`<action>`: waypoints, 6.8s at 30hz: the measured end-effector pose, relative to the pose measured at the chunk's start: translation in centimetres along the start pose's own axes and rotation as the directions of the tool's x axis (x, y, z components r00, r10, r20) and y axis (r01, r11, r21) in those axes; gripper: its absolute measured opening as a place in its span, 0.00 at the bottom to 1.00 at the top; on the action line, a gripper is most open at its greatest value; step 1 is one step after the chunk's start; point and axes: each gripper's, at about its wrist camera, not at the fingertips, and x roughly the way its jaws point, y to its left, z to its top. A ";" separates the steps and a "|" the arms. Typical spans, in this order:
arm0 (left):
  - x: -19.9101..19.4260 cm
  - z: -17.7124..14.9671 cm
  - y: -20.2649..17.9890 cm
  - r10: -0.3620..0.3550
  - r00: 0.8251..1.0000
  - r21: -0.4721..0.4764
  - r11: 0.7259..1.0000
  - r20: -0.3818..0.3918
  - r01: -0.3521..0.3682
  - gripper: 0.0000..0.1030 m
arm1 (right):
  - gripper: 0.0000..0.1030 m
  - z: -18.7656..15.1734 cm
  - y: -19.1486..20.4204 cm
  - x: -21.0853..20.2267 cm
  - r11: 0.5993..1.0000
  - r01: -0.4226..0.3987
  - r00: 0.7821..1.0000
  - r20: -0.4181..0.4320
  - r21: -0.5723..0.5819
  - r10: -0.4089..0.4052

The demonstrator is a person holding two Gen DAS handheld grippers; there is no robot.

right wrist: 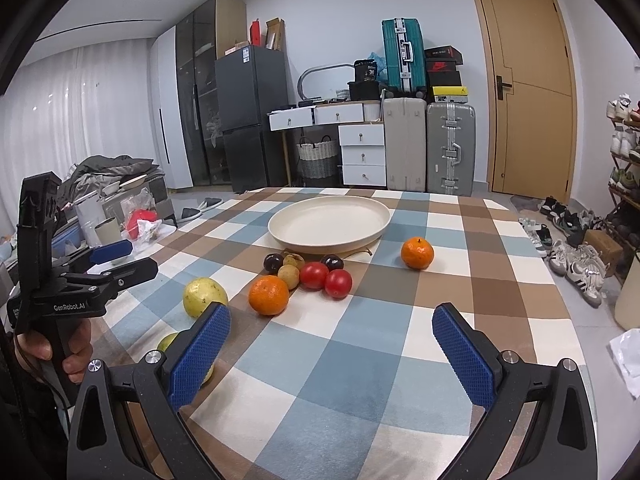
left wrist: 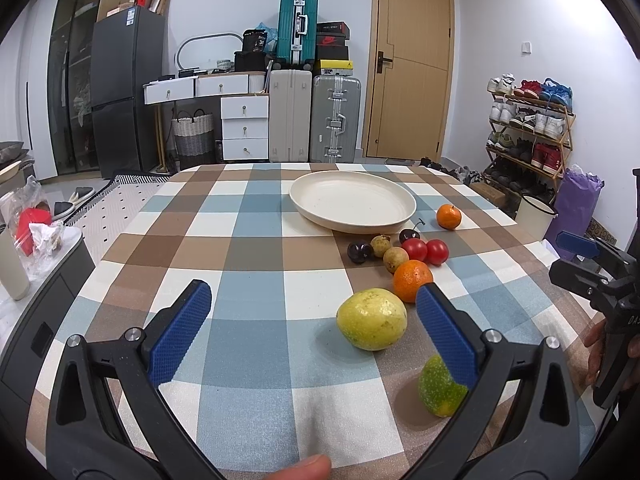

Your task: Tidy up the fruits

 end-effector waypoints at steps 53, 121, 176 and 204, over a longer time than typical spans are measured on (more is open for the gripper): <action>2.4 -1.1 -0.7 0.006 0.991 0.055 0.998 -0.133 0.001 0.99 | 1.00 0.2 4.7 5.1 0.989 -0.148 0.938 -0.316 0.008 0.143; 9.1 2.2 -3.5 -0.157 0.955 -0.009 0.987 -0.251 0.160 0.50 | 0.53 1.2 0.6 7.9 0.982 -0.154 0.922 -0.343 0.107 0.182; 20.2 11.1 -1.8 -0.054 0.988 0.014 0.998 -0.147 0.056 0.50 | 0.53 12.8 -5.6 19.5 0.989 -0.056 0.960 -0.265 0.137 0.091; 25.8 8.9 -1.3 -0.054 0.975 -0.005 0.998 -0.216 0.055 0.50 | 0.53 10.5 -4.5 27.6 0.996 -0.031 0.919 -0.390 0.085 0.061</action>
